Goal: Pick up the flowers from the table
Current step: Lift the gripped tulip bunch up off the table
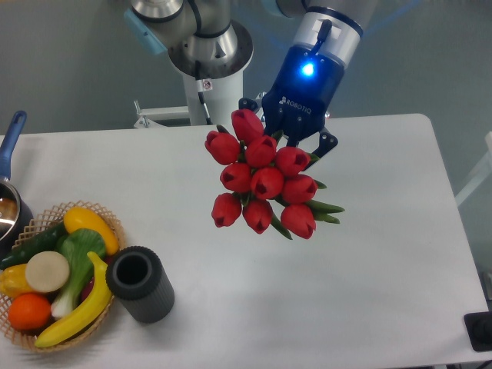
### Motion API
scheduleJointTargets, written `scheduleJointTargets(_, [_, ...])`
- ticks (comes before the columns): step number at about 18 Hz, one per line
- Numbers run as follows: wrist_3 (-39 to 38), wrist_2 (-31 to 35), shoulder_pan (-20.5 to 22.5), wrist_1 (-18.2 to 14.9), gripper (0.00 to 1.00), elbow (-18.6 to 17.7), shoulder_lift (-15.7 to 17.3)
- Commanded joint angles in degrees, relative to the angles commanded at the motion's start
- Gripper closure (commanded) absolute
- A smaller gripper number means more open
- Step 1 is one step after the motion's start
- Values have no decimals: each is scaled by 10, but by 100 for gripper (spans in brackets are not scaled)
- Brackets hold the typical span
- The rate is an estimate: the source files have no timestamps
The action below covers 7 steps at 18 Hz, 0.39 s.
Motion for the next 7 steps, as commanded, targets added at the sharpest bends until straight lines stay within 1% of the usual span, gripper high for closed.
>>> scheduleJointTargets(7, [0,-4,1,0,64,0,-1])
